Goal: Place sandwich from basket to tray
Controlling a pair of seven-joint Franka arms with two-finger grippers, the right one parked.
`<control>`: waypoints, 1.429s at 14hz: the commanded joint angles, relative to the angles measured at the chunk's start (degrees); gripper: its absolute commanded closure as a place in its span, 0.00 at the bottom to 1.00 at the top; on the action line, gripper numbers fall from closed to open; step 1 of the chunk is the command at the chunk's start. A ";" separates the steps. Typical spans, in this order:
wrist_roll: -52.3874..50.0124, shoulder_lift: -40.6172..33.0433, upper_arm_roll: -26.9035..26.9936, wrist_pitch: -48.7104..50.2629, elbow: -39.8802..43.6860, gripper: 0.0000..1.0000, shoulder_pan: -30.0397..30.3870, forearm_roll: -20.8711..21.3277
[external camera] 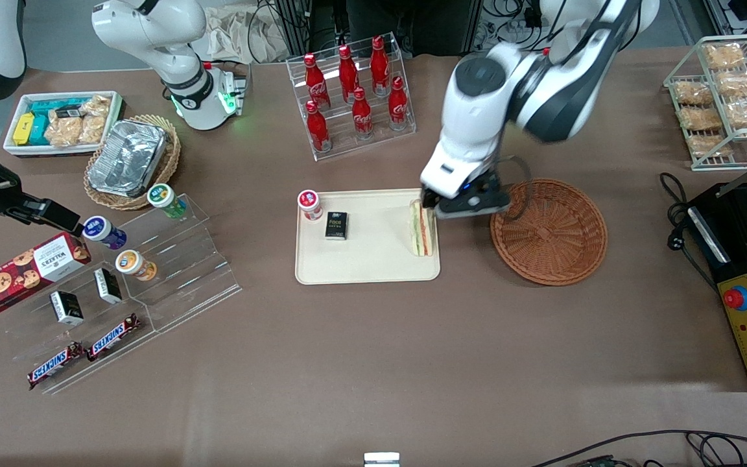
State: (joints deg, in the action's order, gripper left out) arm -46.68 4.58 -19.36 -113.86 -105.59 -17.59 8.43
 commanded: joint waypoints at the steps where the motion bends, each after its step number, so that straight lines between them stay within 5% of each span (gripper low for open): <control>1: 8.76 -2.98 -0.42 6.00 3.54 0.00 5.88 -5.42; 7: 21.15 -9.58 0.10 13.73 3.19 0.00 14.41 -6.67; 13: 45.07 -14.95 20.65 19.72 0.92 0.00 12.41 -15.02; 17: 46.94 -13.73 21.90 19.55 2.13 0.00 12.06 -14.76; 20: 46.59 -8.29 21.82 21.47 10.82 0.00 11.97 -14.84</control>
